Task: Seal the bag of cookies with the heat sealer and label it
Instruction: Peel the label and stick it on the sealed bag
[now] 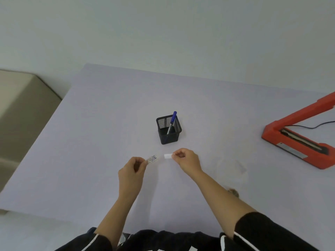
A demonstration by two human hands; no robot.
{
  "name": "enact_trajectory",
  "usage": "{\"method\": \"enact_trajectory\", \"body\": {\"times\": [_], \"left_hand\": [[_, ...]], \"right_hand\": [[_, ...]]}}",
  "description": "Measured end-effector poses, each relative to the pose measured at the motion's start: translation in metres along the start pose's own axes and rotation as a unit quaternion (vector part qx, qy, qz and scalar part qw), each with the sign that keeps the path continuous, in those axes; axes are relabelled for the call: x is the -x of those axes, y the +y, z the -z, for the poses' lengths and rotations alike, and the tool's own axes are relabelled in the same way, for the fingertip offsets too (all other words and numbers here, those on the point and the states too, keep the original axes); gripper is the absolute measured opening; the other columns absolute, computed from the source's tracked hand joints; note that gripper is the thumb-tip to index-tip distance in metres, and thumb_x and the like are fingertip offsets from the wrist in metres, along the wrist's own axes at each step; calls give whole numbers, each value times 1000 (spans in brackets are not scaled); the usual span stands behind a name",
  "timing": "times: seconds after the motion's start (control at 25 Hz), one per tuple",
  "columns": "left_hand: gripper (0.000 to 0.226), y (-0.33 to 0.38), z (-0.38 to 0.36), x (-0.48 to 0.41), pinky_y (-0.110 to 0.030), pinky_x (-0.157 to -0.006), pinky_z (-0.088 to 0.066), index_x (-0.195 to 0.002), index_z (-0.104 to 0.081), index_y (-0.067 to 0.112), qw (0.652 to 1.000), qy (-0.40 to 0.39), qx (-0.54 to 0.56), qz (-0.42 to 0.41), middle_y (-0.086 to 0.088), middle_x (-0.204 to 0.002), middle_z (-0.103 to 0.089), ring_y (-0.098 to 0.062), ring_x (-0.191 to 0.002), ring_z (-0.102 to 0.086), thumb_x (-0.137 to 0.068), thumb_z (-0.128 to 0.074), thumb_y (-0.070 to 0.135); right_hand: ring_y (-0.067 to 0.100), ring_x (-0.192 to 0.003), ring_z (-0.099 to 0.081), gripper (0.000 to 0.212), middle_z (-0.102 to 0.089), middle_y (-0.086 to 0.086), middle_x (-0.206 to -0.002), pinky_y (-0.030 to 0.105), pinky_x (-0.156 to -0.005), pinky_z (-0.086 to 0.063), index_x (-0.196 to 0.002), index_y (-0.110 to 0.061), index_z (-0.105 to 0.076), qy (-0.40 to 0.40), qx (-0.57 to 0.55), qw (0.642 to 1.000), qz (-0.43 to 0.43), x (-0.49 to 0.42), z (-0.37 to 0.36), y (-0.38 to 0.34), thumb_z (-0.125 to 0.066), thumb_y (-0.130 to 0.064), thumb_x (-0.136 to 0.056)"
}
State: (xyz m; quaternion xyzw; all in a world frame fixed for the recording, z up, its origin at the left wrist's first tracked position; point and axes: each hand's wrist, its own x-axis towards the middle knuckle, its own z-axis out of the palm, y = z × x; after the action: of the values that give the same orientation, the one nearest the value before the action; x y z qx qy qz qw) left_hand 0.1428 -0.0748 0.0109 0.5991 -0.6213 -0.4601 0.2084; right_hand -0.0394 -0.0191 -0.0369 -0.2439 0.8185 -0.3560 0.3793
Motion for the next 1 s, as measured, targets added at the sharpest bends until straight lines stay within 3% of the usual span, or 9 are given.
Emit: {"method": "enact_trajectory", "body": {"times": [0.16,0.36,0.6,0.72,0.84,1.0], "left_hand": [[6,-7,4,-1,-13,-56,-40,-79,-66,18,1000,-4,-10,21,2,-73,-68,-9,-65,-58,-85,-65,18],[4,-6,4,-2,-4,-56,-42,-80,-67,16,1000,7,-12,25,4,-73,-68,-5,-65,-59,-84,-66,17],[7,14,-18,7,-10,-55,-44,-77,-66,19,998,-47,-40,-25,2,-73,-68,-11,-66,-60,-84,-65,16],[7,27,-43,16,-14,-53,-42,-78,-66,19,992,-92,-61,-54,0,-73,-69,-14,-66,-58,-84,-64,16],[6,43,-75,27,-11,-55,-40,-79,-67,18,983,-140,-69,-94,1,-72,-69,-11,-66,-58,-85,-65,19],[6,61,-120,43,-10,-53,-39,-79,-67,18,971,-201,-71,-113,-3,-72,-69,-10,-63,-55,-84,-65,21]], "right_hand": [[19,-83,-62,9,-70,0,-94,25,-69,-46,-89,-19,-66,7,120,992,-32,-19,-14,7,-63,-23,-82],[24,-89,-61,18,-65,0,-95,28,-68,-44,-95,-17,-60,29,178,983,-27,-20,-20,10,-60,-31,-84],[16,-72,-55,13,-57,-3,-80,23,-62,-40,-91,-14,-62,78,101,990,66,-2,24,22,-56,-26,-89],[12,-72,-52,6,-55,-6,-81,19,-62,-38,-86,-16,-62,157,78,979,108,14,67,54,-56,-18,-88],[16,-76,-53,7,-54,-5,-79,23,-67,-39,-83,-17,-62,246,58,961,111,35,113,90,-58,-12,-86],[17,-88,-57,11,-58,-1,-92,28,-79,-46,-98,-10,-62,254,43,963,81,55,159,129,-60,-9,-87]]}}
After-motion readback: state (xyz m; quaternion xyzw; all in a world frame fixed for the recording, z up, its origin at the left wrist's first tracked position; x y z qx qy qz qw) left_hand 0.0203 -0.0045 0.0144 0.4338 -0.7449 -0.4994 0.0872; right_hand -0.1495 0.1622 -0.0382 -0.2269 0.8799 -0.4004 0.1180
